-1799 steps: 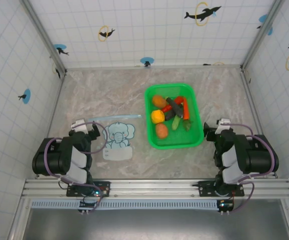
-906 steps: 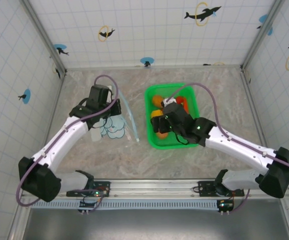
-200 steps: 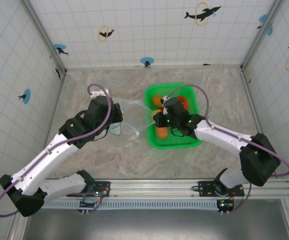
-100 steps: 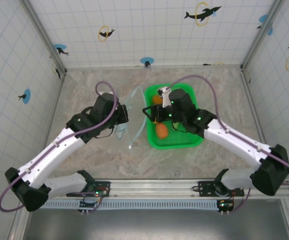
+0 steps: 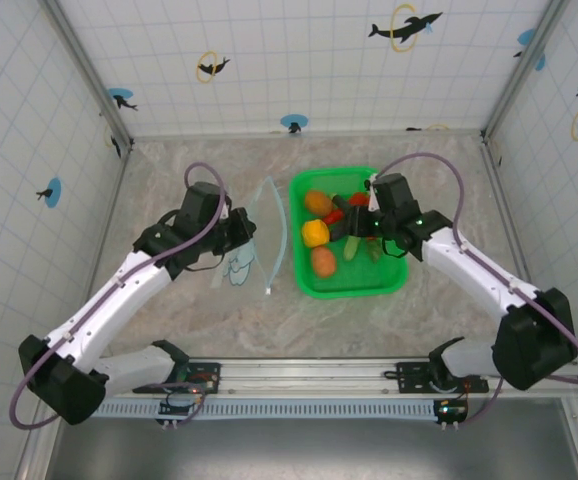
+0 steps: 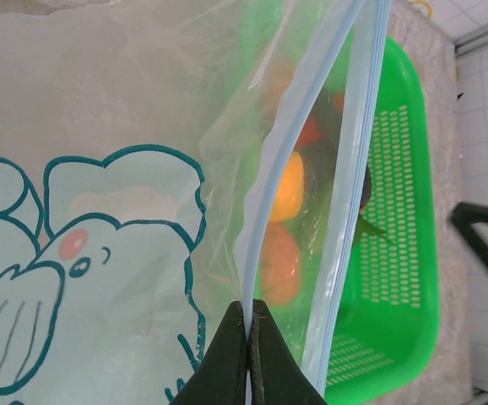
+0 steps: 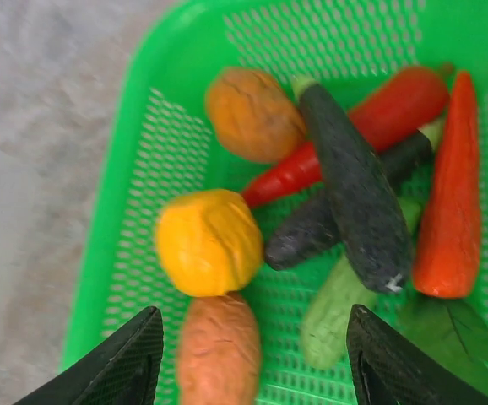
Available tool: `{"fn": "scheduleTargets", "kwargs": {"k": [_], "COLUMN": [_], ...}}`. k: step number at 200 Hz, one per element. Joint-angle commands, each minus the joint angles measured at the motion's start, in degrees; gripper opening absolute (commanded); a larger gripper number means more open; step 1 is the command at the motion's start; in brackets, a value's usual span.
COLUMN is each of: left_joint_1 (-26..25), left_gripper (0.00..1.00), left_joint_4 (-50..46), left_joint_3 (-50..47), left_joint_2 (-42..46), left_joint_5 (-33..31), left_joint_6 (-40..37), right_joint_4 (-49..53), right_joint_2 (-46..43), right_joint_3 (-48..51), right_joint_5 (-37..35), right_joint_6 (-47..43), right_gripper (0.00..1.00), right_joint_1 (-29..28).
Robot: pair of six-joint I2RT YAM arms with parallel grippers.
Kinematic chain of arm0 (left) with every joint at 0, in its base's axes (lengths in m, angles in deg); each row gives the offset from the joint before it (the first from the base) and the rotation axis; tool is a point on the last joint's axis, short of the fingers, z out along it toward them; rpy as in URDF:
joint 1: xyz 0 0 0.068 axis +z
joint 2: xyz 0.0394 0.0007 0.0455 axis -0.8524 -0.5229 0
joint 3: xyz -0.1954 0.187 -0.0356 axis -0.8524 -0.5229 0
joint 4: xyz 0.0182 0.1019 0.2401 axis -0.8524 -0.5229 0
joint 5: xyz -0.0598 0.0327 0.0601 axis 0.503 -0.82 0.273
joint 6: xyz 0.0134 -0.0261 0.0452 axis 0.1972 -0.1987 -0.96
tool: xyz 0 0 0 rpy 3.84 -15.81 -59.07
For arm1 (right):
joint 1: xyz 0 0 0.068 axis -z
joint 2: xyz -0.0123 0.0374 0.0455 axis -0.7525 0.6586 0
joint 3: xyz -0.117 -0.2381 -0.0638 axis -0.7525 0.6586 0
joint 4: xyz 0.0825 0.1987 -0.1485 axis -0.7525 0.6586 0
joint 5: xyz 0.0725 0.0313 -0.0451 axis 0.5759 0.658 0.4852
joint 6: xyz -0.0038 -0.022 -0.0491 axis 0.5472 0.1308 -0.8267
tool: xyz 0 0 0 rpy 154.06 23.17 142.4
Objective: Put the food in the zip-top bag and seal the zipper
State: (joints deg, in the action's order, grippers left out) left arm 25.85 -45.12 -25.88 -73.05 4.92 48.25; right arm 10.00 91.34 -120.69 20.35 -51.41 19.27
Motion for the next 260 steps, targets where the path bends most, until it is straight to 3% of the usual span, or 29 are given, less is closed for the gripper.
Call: {"fn": "scheduleTargets", "kwargs": {"k": [1, 44, 123, 153, 193, 260], "left_joint_1": [3.0, 6.7, 7.5, 7.5, 7.5, 7.6], "left_gripper": [0.00, 0.00, 0.00, 0.00, 0.00, 0.00], "left_joint_4": [4.7, 10.3, 11.2, 10.1, 9.2, 10.0], "left_joint_3": [-2.4, -4.0, -5.0, -5.0, -2.8, -2.6], "left_joint_2": [-1.9, -5.0, -6.3, -5.6, -5.9, -4.5], "left_joint_5": [8.1, 15.5, 14.7, 12.7, 11.8, 15.7], "left_joint_6": [1.8, 1.2, -4.0, -5.7, -7.3, -1.5], "right_joint_4": [-0.2, 0.8, 5.0, 4.9, 4.3, -4.6], "right_joint_2": [4.6, 18.7, 34.0, 34.3, 31.5, 14.4], "right_joint_3": [-1.8, -11.2, -23.8, -23.3, -22.1, -10.0], "right_joint_5": [-5.4, -2.9, 1.8, 0.8, -0.1, 4.0], "right_joint_6": [-3.0, -5.3, -9.9, -10.5, -9.5, -2.2], "right_gripper": [0.62, 0.67, 0.61, 0.50, 0.16, 0.13], "right_joint_1": [0.8, 4.5, 5.5, 5.5, 5.5, 5.3]}}
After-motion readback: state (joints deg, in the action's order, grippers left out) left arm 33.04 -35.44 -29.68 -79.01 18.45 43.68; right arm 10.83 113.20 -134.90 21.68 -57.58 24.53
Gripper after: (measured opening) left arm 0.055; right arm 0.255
